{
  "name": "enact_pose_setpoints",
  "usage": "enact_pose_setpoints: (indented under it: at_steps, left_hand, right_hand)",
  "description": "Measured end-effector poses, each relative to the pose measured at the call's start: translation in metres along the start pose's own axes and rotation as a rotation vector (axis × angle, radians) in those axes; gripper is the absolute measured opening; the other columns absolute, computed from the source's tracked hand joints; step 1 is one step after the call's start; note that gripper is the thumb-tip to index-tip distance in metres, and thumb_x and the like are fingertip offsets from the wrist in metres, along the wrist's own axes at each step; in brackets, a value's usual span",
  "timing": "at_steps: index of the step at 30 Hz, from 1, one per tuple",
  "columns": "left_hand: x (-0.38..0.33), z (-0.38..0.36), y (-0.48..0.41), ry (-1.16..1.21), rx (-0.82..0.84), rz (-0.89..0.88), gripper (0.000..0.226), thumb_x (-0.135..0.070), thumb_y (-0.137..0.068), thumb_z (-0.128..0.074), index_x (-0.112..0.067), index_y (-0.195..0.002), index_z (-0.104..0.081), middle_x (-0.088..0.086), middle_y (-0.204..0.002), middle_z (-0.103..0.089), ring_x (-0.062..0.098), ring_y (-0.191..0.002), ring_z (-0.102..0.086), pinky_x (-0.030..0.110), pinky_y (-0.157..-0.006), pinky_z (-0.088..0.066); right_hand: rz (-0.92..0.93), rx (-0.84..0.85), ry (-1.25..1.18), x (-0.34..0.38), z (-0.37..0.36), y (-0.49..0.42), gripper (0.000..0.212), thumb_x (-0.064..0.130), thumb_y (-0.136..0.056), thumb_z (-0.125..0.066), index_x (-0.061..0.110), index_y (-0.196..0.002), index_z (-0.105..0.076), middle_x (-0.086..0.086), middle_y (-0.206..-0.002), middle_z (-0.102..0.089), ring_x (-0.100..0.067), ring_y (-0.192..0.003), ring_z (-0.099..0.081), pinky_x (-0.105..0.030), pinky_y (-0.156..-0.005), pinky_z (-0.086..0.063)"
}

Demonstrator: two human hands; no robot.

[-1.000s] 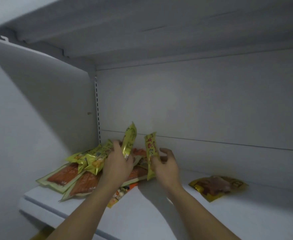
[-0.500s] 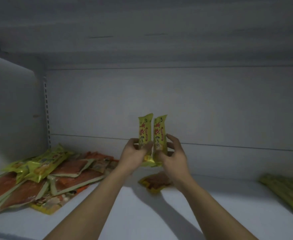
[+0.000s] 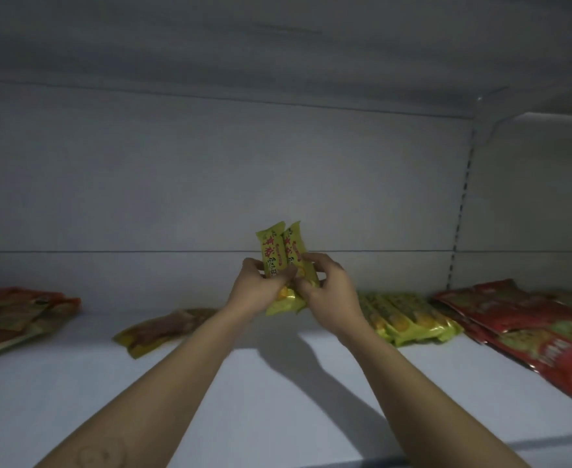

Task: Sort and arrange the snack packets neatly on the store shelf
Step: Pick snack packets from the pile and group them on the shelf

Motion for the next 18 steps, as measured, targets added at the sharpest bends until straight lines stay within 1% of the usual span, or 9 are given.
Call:
enact_pose_setpoints:
  at_steps: [4, 6, 9, 10, 11, 13, 16, 17, 18]
  left_hand:
    - [-0.001, -0.060, 0.005, -0.038, 0.091, 0.023, 0.051, -0.049, -0.078, -0.078, -0.017, -0.105, -0.050, 0.003, -0.095, -0.069, 0.020, -0.087, -0.069, 0.033, -0.073, -0.056]
    - [-0.001, -0.084, 0.008, -0.049, 0.116, 0.041, 0.045, -0.048, -0.078, -0.078, -0.016, -0.098, -0.052, 0.003, -0.093, -0.069, 0.021, -0.086, -0.069, 0.032, -0.070, -0.054]
    - [-0.001, -0.114, 0.010, -0.073, 0.155, 0.047, 0.031, -0.045, -0.079, -0.077, -0.019, -0.078, -0.060, -0.002, -0.072, -0.068, 0.010, -0.064, -0.066, 0.024, -0.055, -0.049]
    - [-0.001, -0.124, 0.012, -0.083, 0.166, 0.047, 0.030, -0.044, -0.079, -0.077, -0.017, -0.075, -0.063, -0.002, -0.068, -0.067, 0.007, -0.058, -0.064, 0.021, -0.050, -0.045]
    - [0.000, -0.132, 0.012, -0.092, 0.173, 0.048, 0.031, -0.044, -0.078, -0.077, -0.016, -0.076, -0.065, -0.002, -0.068, -0.067, 0.007, -0.057, -0.063, 0.020, -0.048, -0.043]
    - [0.000, -0.145, 0.015, -0.122, 0.171, 0.053, 0.037, -0.047, -0.076, -0.077, -0.015, -0.088, -0.062, 0.000, -0.078, -0.068, 0.010, -0.067, -0.064, 0.022, -0.051, -0.042]
    - [-0.006, -0.162, 0.022, -0.220, 0.186, 0.035, 0.055, -0.045, -0.078, -0.073, -0.019, -0.118, -0.045, 0.000, -0.103, -0.063, 0.013, -0.083, -0.063, 0.020, -0.053, -0.041]
    - [-0.009, -0.170, 0.026, -0.267, 0.201, 0.018, 0.063, -0.042, -0.080, -0.071, -0.020, -0.131, -0.040, 0.003, -0.114, -0.059, 0.018, -0.092, -0.063, 0.021, -0.060, -0.042]
    - [-0.012, -0.178, 0.032, -0.311, 0.213, -0.004, 0.069, -0.040, -0.082, -0.068, -0.021, -0.140, -0.035, 0.006, -0.124, -0.052, 0.024, -0.102, -0.061, 0.023, -0.070, -0.043]
  right_hand:
    - [-0.052, -0.030, 0.103, -0.037, 0.048, 0.004, 0.043, 0.028, -0.088, -0.069, 0.023, -0.130, -0.060, -0.001, -0.122, -0.062, -0.021, -0.105, -0.061, -0.034, -0.086, -0.051]
    - [-0.067, -0.027, 0.147, -0.052, 0.066, 0.005, 0.042, 0.029, -0.088, -0.069, 0.023, -0.129, -0.061, -0.002, -0.122, -0.063, -0.019, -0.110, -0.060, -0.032, -0.089, -0.049]
    - [-0.098, -0.038, 0.199, -0.072, 0.092, 0.004, 0.040, 0.030, -0.089, -0.068, 0.024, -0.129, -0.061, -0.004, -0.123, -0.064, -0.021, -0.113, -0.059, -0.035, -0.091, -0.049]
    - [-0.110, -0.044, 0.208, -0.078, 0.101, 0.003, 0.040, 0.030, -0.090, -0.068, 0.024, -0.128, -0.062, -0.005, -0.123, -0.064, -0.022, -0.112, -0.059, -0.036, -0.091, -0.050]
    - [-0.123, -0.053, 0.210, -0.083, 0.112, 0.002, 0.039, 0.030, -0.090, -0.068, 0.023, -0.128, -0.062, -0.004, -0.122, -0.064, -0.023, -0.111, -0.060, -0.037, -0.091, -0.050]
    - [-0.158, -0.076, 0.197, -0.093, 0.133, 0.002, 0.038, 0.029, -0.089, -0.069, 0.025, -0.126, -0.062, -0.002, -0.119, -0.066, -0.022, -0.108, -0.061, -0.039, -0.090, -0.052]
    - [-0.212, -0.107, 0.171, -0.108, 0.165, 0.007, 0.036, 0.025, -0.086, -0.073, 0.027, -0.121, -0.065, 0.003, -0.109, -0.067, -0.020, -0.100, -0.064, -0.041, -0.086, -0.054]
    - [-0.229, -0.113, 0.161, -0.113, 0.175, 0.011, 0.036, 0.022, -0.084, -0.074, 0.027, -0.119, -0.066, 0.006, -0.104, -0.067, -0.019, -0.097, -0.065, -0.041, -0.083, -0.055]
    - [-0.241, -0.117, 0.157, -0.117, 0.185, 0.016, 0.035, 0.020, -0.083, -0.074, 0.027, -0.116, -0.067, 0.010, -0.099, -0.067, -0.018, -0.094, -0.066, -0.039, -0.080, -0.056]
Point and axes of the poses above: each hand's wrist, its own y-axis away from the middle knuckle, its own z-axis out of the back of the hand, x = y × z, the point moved 7 cm from there along -y, towards the middle knuckle
